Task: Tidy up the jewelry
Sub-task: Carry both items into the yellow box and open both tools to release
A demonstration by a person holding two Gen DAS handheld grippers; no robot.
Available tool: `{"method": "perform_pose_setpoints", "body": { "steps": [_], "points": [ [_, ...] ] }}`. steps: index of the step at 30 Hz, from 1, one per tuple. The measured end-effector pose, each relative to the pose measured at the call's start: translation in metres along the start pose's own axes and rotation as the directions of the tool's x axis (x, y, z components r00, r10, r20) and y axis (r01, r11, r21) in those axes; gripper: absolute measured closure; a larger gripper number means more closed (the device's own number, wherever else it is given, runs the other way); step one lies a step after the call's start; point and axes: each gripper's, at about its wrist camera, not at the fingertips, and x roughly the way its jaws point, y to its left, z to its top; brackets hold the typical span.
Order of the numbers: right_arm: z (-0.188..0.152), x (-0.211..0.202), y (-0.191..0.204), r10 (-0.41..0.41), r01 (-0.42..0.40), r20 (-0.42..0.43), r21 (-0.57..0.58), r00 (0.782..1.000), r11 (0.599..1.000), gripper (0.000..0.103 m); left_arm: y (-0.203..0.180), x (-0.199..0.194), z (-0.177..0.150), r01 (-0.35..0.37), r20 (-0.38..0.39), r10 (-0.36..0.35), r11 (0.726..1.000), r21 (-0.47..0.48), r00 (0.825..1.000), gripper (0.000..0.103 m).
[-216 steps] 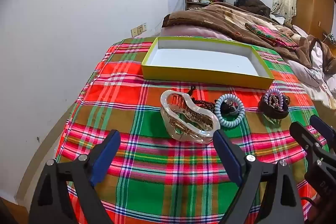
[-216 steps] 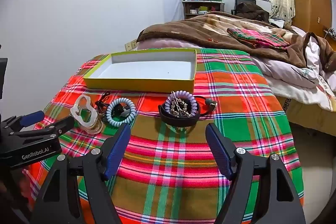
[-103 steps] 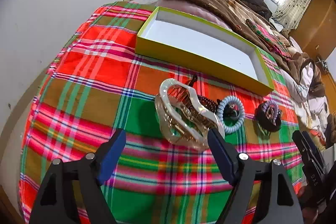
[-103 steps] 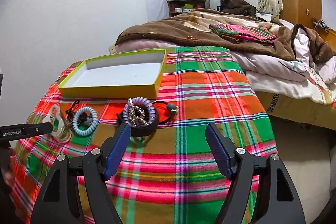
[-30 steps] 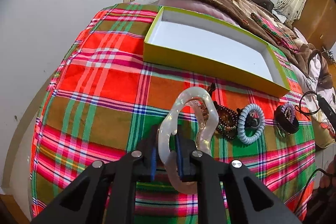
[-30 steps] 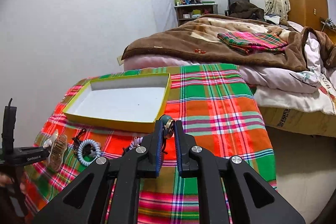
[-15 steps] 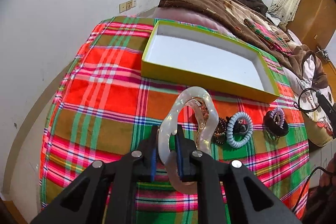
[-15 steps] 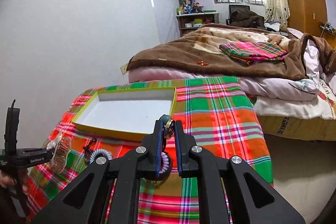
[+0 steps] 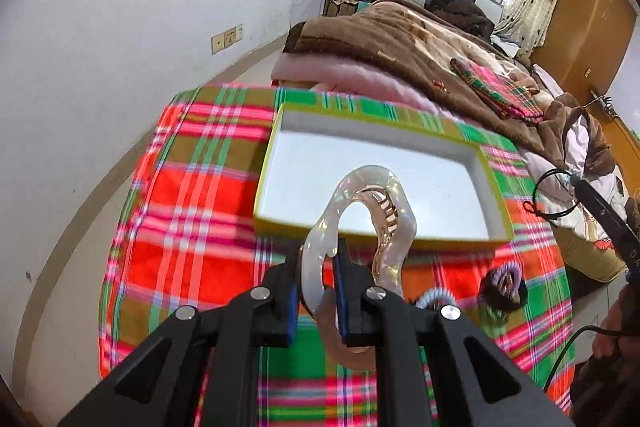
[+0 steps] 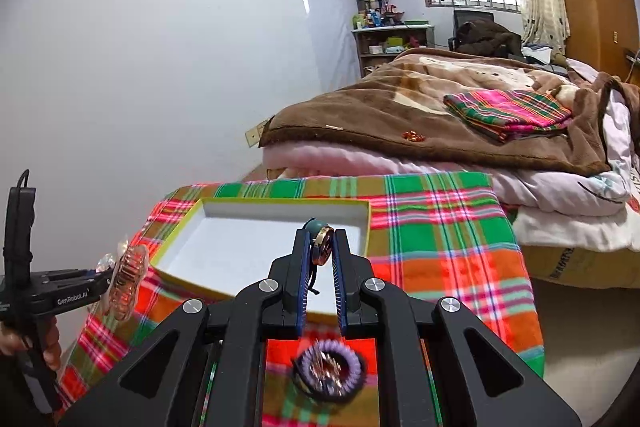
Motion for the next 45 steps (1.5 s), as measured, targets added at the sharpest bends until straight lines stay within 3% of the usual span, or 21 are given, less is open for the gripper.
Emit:
{"method": "perform_pose_setpoints", "body": {
  "steps": [10, 23, 35, 45],
  "points": [
    [0.028, 0.065, 0.003, 0.012, -0.013, -0.101, -0.006, 0.995, 1.000, 0.092, -0.001, 0.043, 0.039, 0.052, -0.029, -0.052, 0.999, 0.001, 0.998, 0.088],
    [0.028, 0.138, -0.003, 0.021, -0.015, -0.235, 0.026, 0.972, 1.000, 0.092, -0.005, 0.101, 0.065, 0.056, -0.093, -0.056, 0.998, -0.007, 0.994, 0.088],
    [0.022, 0.167, -0.010, -0.064, 0.056, -0.301, -0.035, 0.951, 0.998, 0.092, 0.002, 0.125, 0.066, 0.008, -0.130, -0.007, 1.000, 0.005, 0.991, 0.087],
    [0.016, 0.177, 0.001, -0.153, 0.107, -0.310, -0.159, 0.939, 0.981, 0.091, -0.001, 0.127, 0.070, -0.016, -0.132, 0.020, 0.999, 0.028, 0.991, 0.083]
  ]
}}
